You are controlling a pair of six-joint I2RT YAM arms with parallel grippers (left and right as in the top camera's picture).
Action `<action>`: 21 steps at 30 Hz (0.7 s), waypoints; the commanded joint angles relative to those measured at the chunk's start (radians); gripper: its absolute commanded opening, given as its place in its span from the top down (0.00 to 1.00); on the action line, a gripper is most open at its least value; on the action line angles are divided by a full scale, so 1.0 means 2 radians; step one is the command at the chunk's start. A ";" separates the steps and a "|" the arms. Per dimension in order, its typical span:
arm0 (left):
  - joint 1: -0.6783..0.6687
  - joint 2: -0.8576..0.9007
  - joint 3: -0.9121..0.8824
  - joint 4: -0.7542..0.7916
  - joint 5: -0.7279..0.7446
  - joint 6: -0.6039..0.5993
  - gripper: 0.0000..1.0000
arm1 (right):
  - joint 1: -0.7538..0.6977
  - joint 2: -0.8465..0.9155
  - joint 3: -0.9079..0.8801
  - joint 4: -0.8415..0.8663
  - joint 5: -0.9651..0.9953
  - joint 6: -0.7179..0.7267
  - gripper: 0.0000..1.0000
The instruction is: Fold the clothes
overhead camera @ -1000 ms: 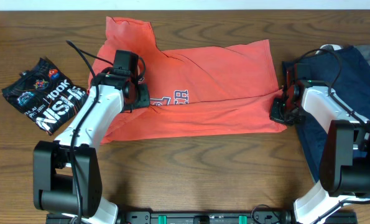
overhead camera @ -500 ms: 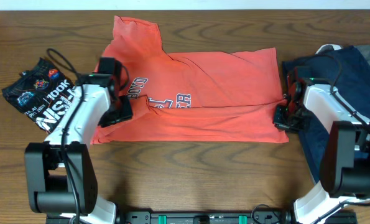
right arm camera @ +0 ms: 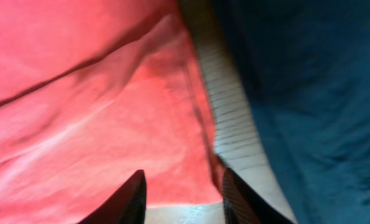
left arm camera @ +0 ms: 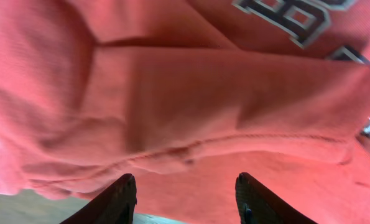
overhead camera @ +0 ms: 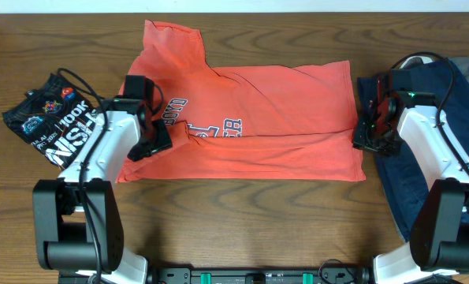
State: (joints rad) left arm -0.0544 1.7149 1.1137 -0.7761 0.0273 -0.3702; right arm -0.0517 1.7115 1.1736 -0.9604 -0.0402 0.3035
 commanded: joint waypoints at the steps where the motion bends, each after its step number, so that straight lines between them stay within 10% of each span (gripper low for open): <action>1: -0.005 -0.002 -0.003 0.000 0.005 -0.005 0.46 | -0.002 -0.002 0.004 -0.002 -0.062 -0.001 0.59; 15: -0.004 -0.002 -0.013 -0.003 0.003 -0.005 0.46 | -0.002 0.002 0.004 0.014 -0.055 0.020 0.59; 21: -0.004 -0.002 -0.015 0.000 0.003 -0.005 0.46 | -0.002 0.028 0.004 0.040 -0.064 0.024 0.81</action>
State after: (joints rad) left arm -0.0647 1.7149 1.0885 -0.7769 0.0303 -0.3702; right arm -0.0521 1.7264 1.1736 -0.8886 -0.1619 0.3359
